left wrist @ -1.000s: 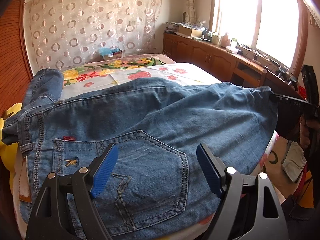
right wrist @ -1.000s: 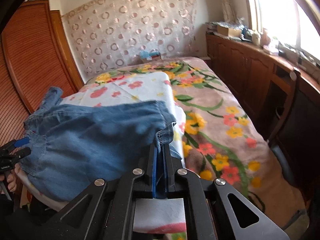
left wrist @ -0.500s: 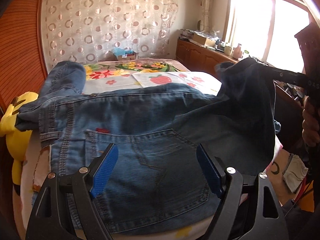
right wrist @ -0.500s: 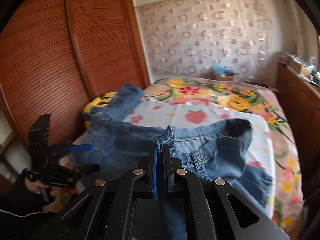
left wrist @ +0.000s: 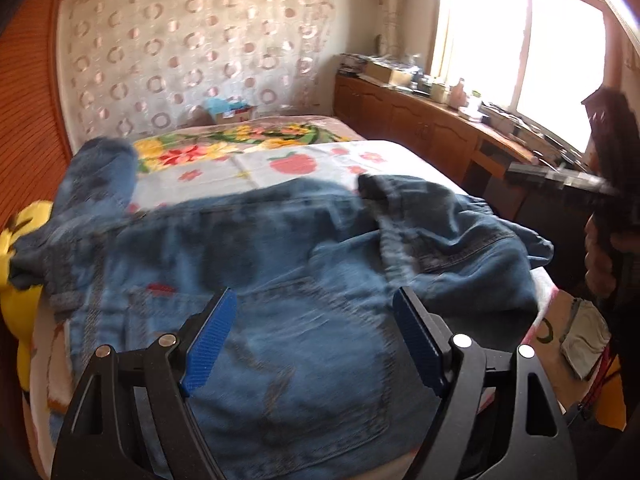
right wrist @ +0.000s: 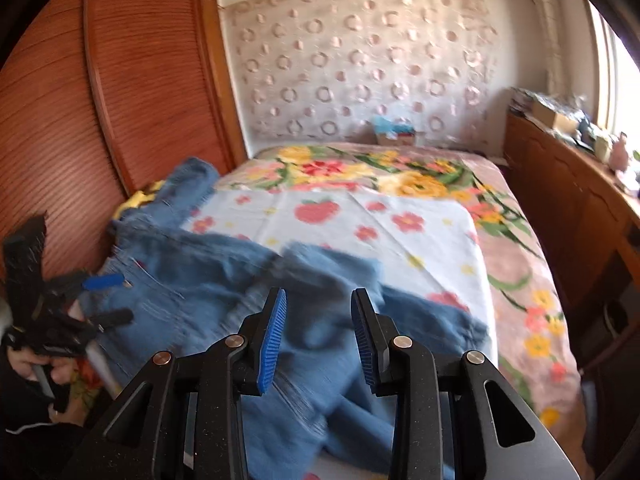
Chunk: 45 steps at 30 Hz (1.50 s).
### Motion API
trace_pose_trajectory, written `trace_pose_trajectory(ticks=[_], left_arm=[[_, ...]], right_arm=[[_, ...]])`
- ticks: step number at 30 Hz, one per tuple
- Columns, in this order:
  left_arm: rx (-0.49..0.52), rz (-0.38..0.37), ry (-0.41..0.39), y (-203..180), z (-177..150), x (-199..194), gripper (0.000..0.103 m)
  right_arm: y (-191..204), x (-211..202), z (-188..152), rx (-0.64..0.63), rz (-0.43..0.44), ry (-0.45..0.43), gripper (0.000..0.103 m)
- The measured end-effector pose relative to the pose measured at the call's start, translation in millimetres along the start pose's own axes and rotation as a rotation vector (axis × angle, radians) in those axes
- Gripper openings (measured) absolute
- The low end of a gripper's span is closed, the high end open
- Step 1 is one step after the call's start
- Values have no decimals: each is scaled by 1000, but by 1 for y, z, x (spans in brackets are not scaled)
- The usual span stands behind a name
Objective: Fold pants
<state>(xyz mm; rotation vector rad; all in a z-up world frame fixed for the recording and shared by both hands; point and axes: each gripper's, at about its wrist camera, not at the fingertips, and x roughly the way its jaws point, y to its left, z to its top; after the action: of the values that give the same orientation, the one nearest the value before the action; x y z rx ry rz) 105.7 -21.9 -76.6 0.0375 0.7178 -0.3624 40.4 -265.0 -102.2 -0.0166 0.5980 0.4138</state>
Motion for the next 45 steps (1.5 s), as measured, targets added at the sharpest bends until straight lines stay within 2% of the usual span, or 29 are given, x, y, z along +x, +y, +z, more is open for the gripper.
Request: trace_pose_trajectory(ticks=[1, 4, 6, 9, 16, 20, 25, 26, 30, 32, 38, 43, 45], left_arm=[[10, -21, -2, -6, 5, 2, 80], [28, -73, 8, -17, 16, 13, 71], [41, -108, 20, -26, 23, 22, 61], [56, -143, 53, -39, 31, 39, 53], [108, -179, 148, -70, 29, 75, 51], [134, -191, 199, -84, 18, 89, 46], [134, -179, 247, -91, 9, 106, 46], [140, -181, 240, -92, 9, 107, 46], [164, -205, 210, -97, 6, 101, 24], [171, -206, 194, -97, 6, 97, 20], [125, -191, 85, -76, 14, 56, 19], [99, -168, 15, -47, 18, 10, 19], [93, -153, 22, -36, 16, 4, 19]], right_arm=[[0, 1, -1, 6, -5, 8, 35], [-1, 5, -10, 17, -24, 29, 35], [-4, -1, -14, 35, -24, 35, 35], [-7, -5, -16, 60, -19, 40, 35], [-19, -14, -19, 103, -17, 40, 35], [-23, -15, -25, 113, -14, 44, 35], [-26, -13, -29, 128, -12, 53, 35], [-28, -14, -31, 130, -11, 53, 35], [-30, -12, -30, 134, -14, 57, 35], [-31, -11, -26, 126, -19, 56, 35], [-30, -5, -3, 75, -26, 32, 35], [-17, 17, 24, 25, 21, 6, 36], [-11, 33, 37, 0, 53, -3, 45]])
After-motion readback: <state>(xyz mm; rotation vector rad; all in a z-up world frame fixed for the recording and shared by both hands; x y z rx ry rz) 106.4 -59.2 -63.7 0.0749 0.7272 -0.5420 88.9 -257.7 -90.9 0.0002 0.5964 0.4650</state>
